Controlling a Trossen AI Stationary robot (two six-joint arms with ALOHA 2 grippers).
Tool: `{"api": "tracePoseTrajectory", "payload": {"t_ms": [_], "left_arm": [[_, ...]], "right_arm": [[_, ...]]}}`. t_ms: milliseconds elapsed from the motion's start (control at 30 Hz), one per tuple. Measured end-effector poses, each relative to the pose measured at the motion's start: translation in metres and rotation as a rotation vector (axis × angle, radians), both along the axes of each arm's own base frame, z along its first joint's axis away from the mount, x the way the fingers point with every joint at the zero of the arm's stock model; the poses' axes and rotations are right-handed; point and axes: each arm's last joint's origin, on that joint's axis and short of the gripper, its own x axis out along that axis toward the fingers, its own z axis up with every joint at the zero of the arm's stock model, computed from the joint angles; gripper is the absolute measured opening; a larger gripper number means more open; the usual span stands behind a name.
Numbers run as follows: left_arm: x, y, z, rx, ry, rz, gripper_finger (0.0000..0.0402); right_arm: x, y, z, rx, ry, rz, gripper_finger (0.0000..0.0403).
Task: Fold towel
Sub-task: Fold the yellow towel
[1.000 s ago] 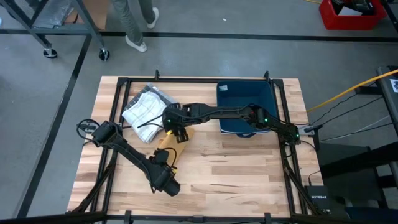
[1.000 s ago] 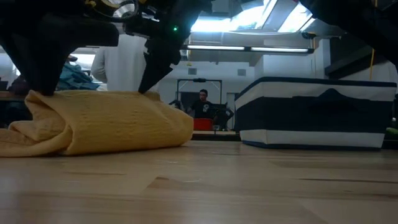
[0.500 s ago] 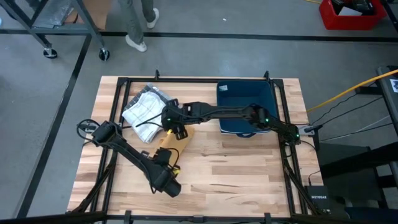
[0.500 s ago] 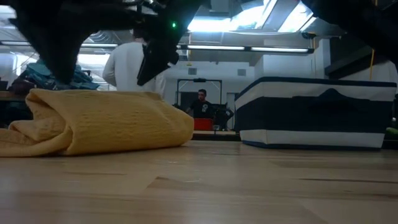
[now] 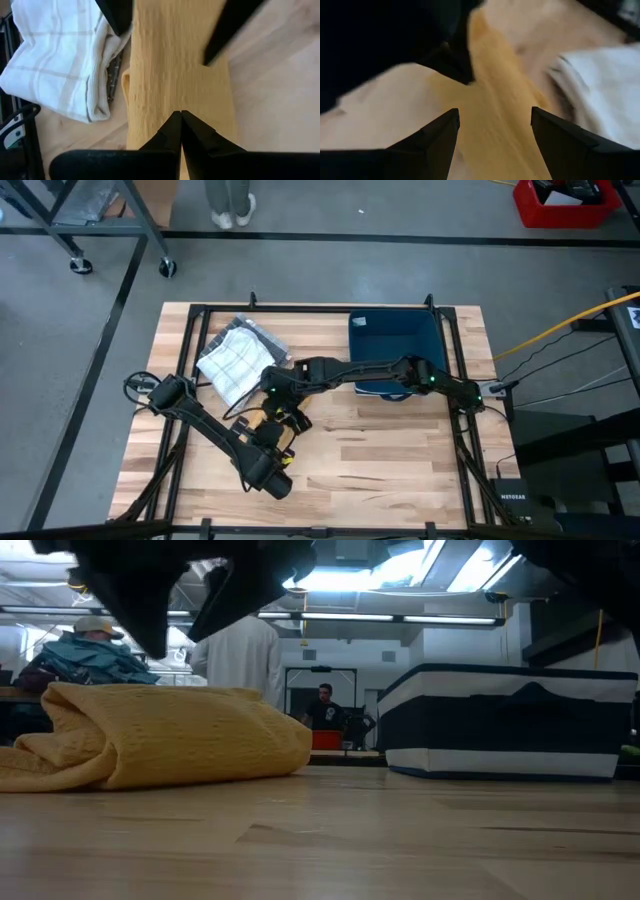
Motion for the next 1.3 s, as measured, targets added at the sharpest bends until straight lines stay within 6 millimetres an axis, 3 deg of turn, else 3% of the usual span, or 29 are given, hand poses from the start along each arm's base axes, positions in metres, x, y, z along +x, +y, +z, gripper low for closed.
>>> {"api": "tracePoseTrajectory", "payload": {"t_ms": [100,300,433,633,1033,1300], "left_arm": [[-0.001,0.000,-0.011,-0.003,0.003,-0.002,0.0001],[-0.008,0.004,-0.042,0.000,0.013,-0.005,0.0001],[-0.012,0.008,-0.060,-0.015,0.016,0.005,0.0001],[-0.019,0.010,-0.084,-0.093,0.020,0.026,0.0000],[-0.022,0.010,-0.096,-0.138,-0.036,0.060,0.0000],[-0.022,0.009,-0.097,-0.148,-0.034,0.065,0.0001]], "right_arm": [[0.007,0.002,-0.016,0.067,0.018,0.050,0.0255],[0.020,-0.007,-0.054,0.034,0.063,0.013,0.0255],[0.024,-0.025,-0.080,0.024,0.122,-0.024,0.0255],[0.027,-0.053,-0.100,0.046,0.157,-0.079,0.0255],[0.026,-0.098,-0.100,0.054,0.134,-0.150,0.0255],[0.017,-0.146,-0.101,0.059,0.146,-0.243,0.0255]]}}
